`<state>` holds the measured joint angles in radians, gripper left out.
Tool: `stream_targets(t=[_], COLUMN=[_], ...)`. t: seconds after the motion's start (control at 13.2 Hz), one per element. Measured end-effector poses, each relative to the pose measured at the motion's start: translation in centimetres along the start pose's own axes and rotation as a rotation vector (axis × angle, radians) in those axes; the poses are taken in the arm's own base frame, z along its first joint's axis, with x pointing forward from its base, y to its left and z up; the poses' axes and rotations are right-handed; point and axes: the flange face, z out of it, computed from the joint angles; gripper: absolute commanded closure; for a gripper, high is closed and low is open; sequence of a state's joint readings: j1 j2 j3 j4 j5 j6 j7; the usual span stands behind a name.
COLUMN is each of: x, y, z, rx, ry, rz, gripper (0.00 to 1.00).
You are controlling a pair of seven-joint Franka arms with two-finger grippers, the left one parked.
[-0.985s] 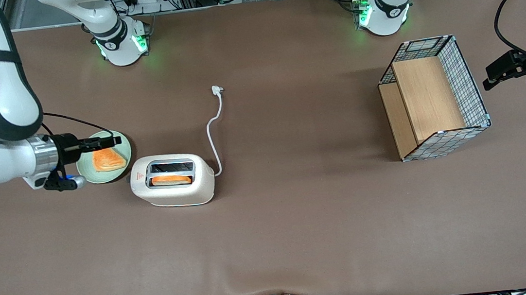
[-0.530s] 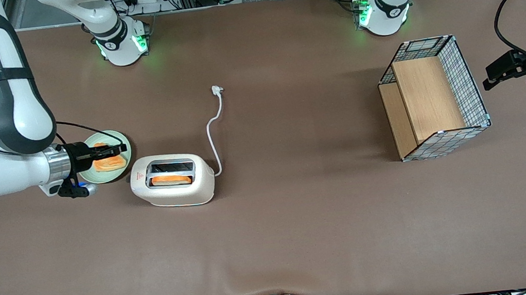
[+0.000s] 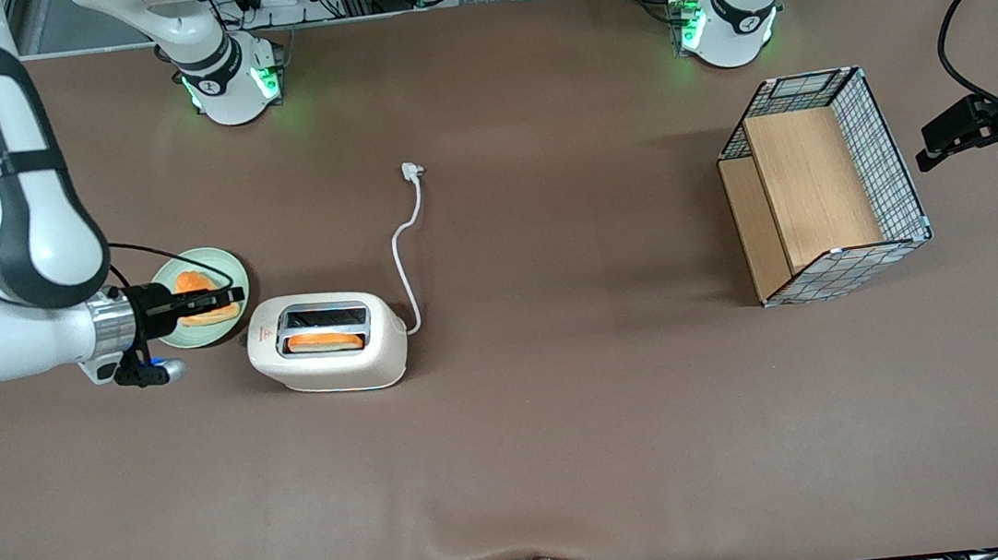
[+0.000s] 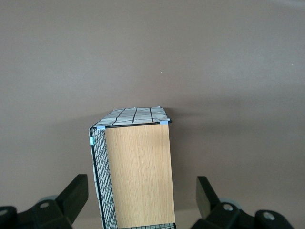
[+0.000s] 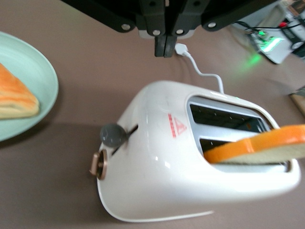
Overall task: Press toaster button with right arm
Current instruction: 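Lower the right gripper onto the toaster's grey lever knob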
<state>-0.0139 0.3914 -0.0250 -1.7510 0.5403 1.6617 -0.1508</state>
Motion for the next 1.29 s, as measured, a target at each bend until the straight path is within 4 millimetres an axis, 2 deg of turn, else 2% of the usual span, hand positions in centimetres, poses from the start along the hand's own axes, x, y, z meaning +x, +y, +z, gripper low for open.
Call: stream_targets(t=[0.23, 0.68, 1.29], x=[1.0, 2.1, 3.9], y=[2.8, 3.8, 6.8], z=[-0.4, -0.8, 1.9], rx=[0.065, 0.081, 0.156], ry=[0.039, 0.113, 0.115], rz=[-0.012, -0.128, -0.163], gripper=[1.00, 1.00, 1.00])
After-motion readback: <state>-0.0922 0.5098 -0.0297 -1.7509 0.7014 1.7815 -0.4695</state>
